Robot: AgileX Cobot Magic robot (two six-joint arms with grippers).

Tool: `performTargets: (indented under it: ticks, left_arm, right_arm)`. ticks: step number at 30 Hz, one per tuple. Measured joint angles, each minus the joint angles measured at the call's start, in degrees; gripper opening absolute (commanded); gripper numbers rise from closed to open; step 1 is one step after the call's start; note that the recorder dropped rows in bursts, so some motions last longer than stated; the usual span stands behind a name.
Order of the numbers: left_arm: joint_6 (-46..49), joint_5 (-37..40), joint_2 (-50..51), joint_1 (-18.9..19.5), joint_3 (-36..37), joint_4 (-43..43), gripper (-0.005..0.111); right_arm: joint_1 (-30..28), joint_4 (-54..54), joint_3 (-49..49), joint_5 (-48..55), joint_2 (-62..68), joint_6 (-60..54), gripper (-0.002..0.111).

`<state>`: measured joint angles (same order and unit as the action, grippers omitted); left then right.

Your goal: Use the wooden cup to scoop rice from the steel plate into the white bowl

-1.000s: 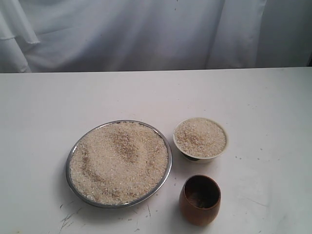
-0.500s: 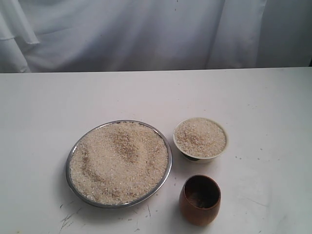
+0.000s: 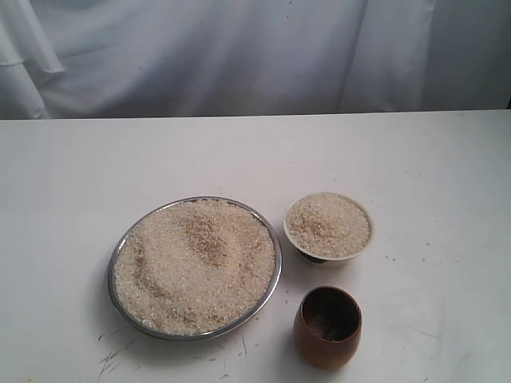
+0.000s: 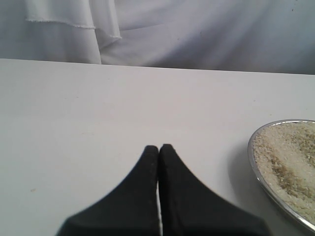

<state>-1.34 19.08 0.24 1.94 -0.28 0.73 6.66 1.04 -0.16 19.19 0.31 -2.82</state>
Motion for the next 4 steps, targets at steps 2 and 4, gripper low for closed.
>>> performTargets:
  ticks: [2, 4]
  left_arm:
    - [0.0, 0.0, 0.0, 0.0, 0.0, 0.0, 0.0]
    - [0.0, 0.0, 0.0, 0.0, 0.0, 0.0, 0.0]
  right_arm:
    - [0.0, 0.0, 0.0, 0.0, 0.0, 0.0, 0.0]
    - [0.0, 0.0, 0.0, 0.0, 0.0, 0.0, 0.0]
